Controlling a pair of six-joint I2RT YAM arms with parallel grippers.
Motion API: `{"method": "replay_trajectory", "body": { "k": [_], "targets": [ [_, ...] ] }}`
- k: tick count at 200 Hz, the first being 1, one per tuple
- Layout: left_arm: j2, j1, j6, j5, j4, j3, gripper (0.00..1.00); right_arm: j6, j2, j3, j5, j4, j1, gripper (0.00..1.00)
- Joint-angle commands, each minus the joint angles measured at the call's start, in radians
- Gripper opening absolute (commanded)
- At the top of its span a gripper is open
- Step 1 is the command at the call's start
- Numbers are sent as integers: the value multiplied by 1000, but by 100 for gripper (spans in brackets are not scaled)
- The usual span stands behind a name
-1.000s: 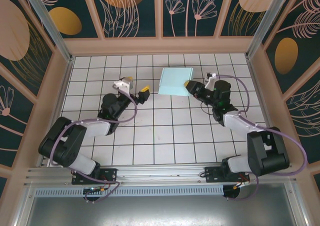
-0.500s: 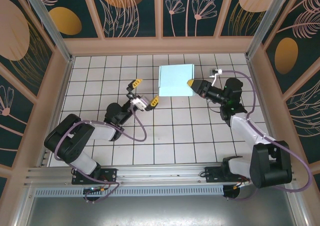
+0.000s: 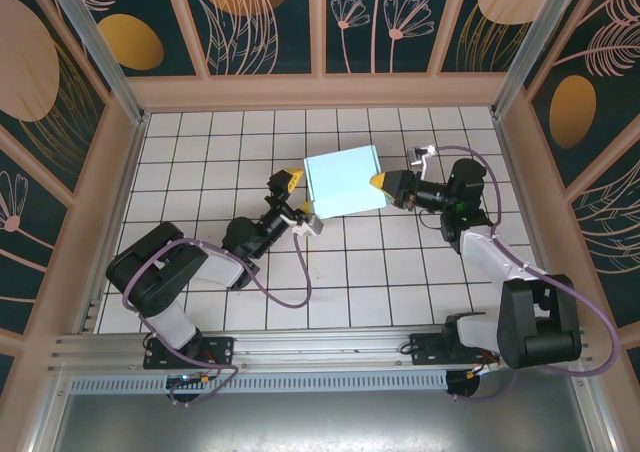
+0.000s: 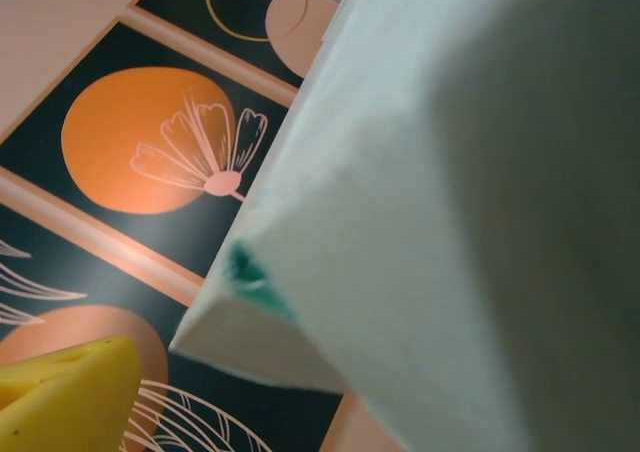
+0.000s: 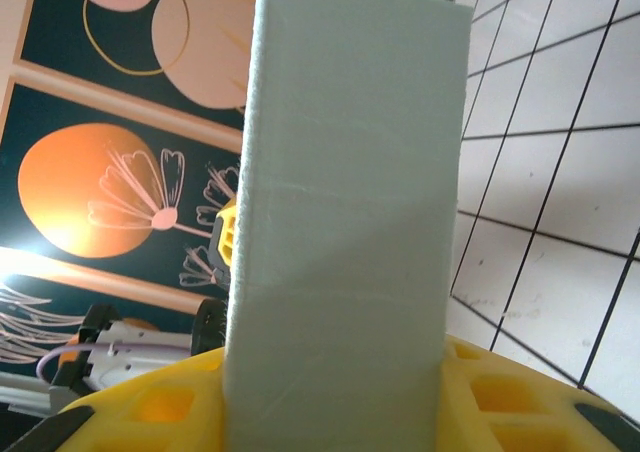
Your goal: Fold the paper box
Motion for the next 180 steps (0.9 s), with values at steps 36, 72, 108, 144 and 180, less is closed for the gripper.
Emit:
{"method": "replay_trajectory", "body": {
  "k": [36, 72, 108, 144, 180],
  "targets": [
    [-12, -50, 135, 49, 121, 1, 84, -10, -13, -31, -73, -31, 4, 26],
    [-24, -53, 141, 51, 104, 4, 71, -6, -1, -26, -75, -30, 4, 26],
    [-51, -53, 98, 55, 36, 11, 54, -12, 5, -20, -63, -32, 5, 26],
    [-51, -54, 64, 37, 13, 18, 41, -18, 11, -18, -49, -33, 6, 28],
    [-62, -52, -33, 55, -30, 27, 24, -32, 17, -9, -24, -33, 5, 33]
  ]
}}
